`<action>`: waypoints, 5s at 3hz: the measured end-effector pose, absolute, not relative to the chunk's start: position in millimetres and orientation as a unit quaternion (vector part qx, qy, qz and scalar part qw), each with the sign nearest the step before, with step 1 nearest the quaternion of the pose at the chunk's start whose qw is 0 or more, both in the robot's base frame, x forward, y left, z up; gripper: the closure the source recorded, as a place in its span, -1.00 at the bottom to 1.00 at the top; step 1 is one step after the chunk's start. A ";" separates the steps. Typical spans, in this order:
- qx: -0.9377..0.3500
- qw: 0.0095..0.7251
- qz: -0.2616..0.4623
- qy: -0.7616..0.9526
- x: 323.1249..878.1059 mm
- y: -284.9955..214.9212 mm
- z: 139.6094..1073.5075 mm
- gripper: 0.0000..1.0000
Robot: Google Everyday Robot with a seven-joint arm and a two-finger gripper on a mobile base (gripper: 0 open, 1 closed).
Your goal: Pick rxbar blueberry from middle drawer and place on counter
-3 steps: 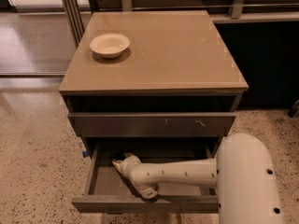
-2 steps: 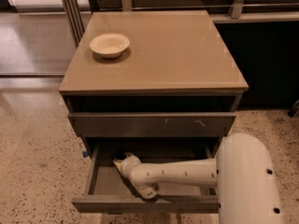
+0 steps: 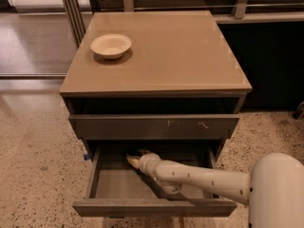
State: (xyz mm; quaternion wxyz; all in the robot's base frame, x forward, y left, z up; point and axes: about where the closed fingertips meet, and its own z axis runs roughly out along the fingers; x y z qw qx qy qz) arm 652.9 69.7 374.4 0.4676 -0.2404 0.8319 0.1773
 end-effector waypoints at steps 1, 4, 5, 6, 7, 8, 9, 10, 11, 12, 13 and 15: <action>-0.212 0.520 0.176 0.809 694.2 -16.2 392.2 1.00; -0.177 0.571 0.189 0.779 744.4 -107.2 416.8 1.00; -0.202 0.544 0.228 0.782 720.0 -90.8 425.0 1.00; -0.211 0.506 0.275 0.789 678.5 -76.3 445.9 1.00; -0.205 0.478 0.306 0.797 638.4 -64.5 464.7 1.00; -0.193 0.467 0.325 0.799 606.2 -56.3 478.8 1.00; -0.181 0.482 0.322 0.794 566.4 -50.3 509.5 1.00; -0.180 0.486 0.321 0.793 564.7 -50.3 513.0 1.00; -0.183 0.481 0.350 0.783 560.8 -42.4 526.3 1.00; -0.201 0.492 0.387 0.753 541.8 -32.4 579.4 1.00; -0.219 0.514 0.391 0.731 527.2 -32.3 631.8 1.00; -0.246 0.573 0.369 0.689 529.3 -42.1 724.5 1.00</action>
Offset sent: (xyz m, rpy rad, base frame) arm -0.0754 -0.0839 0.0785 0.6000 0.0487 0.9215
